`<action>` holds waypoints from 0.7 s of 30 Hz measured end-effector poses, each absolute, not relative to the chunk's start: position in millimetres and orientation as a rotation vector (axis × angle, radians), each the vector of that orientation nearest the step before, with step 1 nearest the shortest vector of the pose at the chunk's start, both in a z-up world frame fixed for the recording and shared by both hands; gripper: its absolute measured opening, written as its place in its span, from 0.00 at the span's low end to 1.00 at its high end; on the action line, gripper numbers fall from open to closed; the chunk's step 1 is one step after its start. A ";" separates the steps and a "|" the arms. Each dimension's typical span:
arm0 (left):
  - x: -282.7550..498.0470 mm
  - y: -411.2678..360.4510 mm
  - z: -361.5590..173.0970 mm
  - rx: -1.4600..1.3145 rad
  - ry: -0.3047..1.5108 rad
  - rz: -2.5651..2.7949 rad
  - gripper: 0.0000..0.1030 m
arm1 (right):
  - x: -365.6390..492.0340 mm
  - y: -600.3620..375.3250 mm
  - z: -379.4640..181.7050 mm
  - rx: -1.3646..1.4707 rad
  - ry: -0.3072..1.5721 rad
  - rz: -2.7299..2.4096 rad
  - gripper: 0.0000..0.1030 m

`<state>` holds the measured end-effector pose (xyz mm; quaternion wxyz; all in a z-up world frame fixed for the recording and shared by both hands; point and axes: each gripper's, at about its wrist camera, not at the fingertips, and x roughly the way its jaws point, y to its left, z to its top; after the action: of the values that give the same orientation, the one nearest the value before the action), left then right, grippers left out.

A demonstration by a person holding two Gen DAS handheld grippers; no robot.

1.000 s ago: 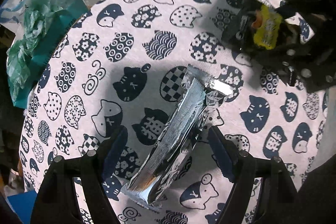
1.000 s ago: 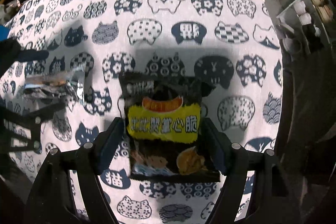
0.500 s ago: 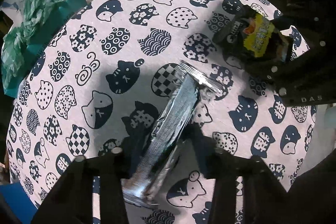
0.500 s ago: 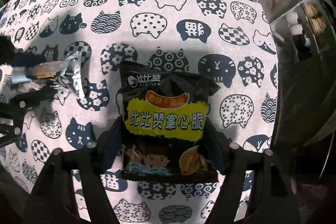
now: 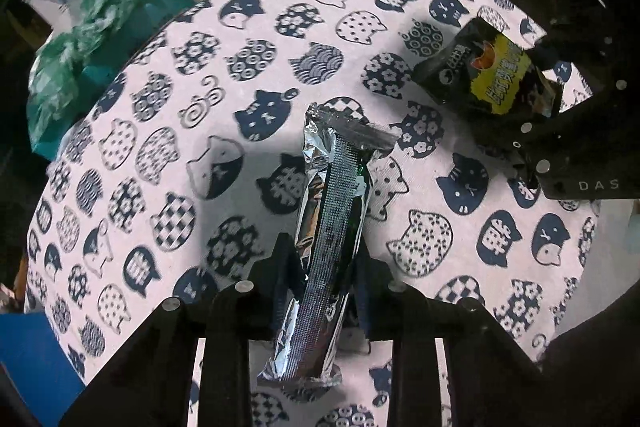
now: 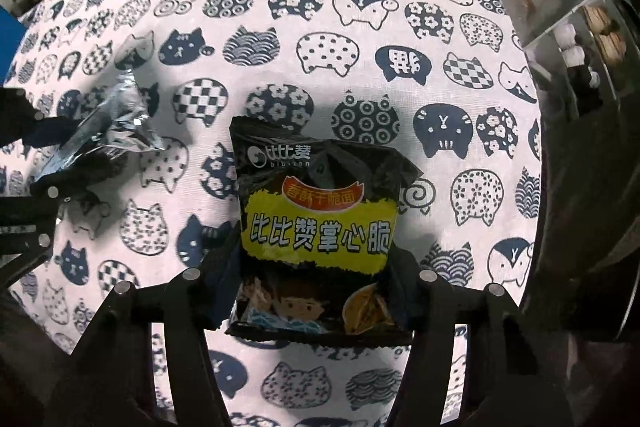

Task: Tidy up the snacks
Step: 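Lift the silver bar and black snack bag and carry them to the box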

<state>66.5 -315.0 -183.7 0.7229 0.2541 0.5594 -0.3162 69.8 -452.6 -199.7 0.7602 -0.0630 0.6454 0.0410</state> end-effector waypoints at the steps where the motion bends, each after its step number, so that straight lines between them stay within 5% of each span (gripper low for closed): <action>1: 65.4 -310.0 -179.5 0.553 1.230 -0.691 0.28 | 68.2 -450.1 -196.7 -0.126 1.402 0.088 0.58; 21: 51.3 -201.9 -93.1 0.411 1.153 -0.538 0.28 | 38.0 -395.2 -95.3 -0.045 1.237 0.154 0.58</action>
<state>51.3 -201.9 -93.1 0.7848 0.1903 0.5346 -0.2493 38.0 -395.2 -95.3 0.8117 -0.0211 0.5793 0.0722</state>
